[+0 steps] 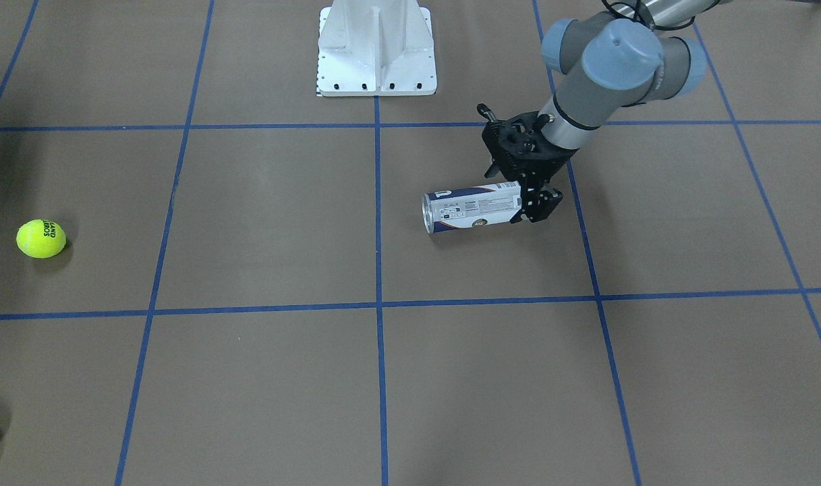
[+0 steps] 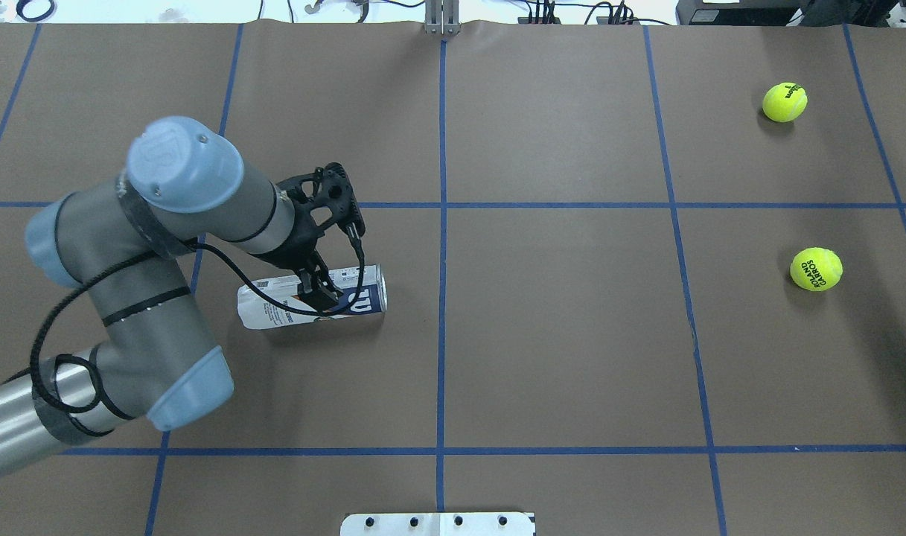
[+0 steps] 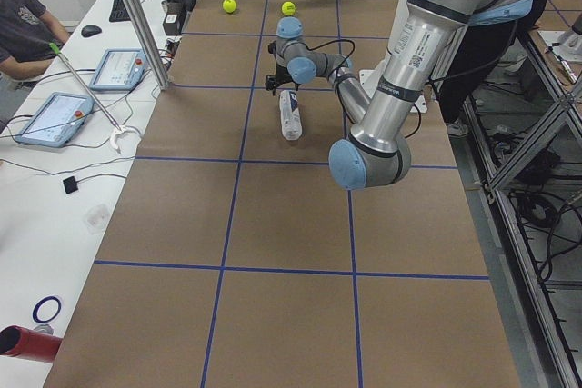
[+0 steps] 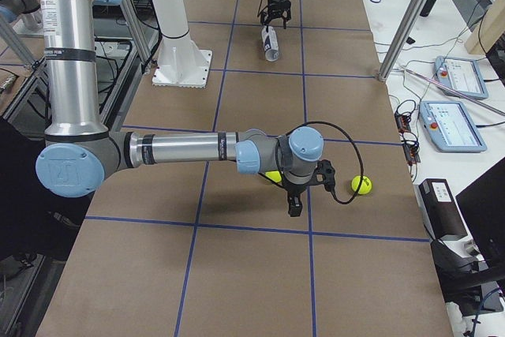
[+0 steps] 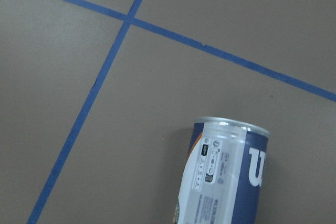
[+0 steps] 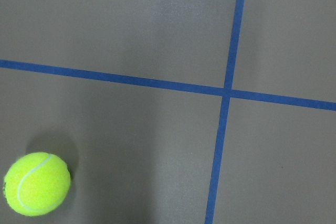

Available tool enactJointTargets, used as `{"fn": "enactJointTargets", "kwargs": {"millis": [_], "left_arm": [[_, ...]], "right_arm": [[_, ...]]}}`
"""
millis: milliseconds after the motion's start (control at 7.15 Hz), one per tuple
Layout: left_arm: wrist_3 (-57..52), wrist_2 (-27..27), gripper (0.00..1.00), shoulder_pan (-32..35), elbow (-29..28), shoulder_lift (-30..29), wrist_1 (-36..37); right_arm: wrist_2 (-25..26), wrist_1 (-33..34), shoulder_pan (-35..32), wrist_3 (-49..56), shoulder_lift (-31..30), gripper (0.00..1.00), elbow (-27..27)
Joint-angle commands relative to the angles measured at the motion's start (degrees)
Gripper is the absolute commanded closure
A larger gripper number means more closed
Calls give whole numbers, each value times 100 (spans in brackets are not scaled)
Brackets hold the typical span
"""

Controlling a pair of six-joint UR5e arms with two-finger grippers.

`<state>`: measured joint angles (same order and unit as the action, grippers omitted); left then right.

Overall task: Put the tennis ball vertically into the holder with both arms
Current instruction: 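Reach the left gripper down and grasp the white Wilson can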

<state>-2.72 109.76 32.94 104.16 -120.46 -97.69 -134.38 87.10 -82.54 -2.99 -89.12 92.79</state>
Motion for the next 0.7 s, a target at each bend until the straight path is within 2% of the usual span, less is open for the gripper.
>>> {"fn": "enactJointTargets", "kwargs": {"millis": [0, 560], "left_arm": [[-518, -912, 1, -656, -141, -336, 180], [-756, -957, 1, -666, -511, -549, 180]], "right_arm": [[-1, 0, 10, 0, -9, 1, 2], [-9, 0, 10, 0, -18, 1, 19]]}}
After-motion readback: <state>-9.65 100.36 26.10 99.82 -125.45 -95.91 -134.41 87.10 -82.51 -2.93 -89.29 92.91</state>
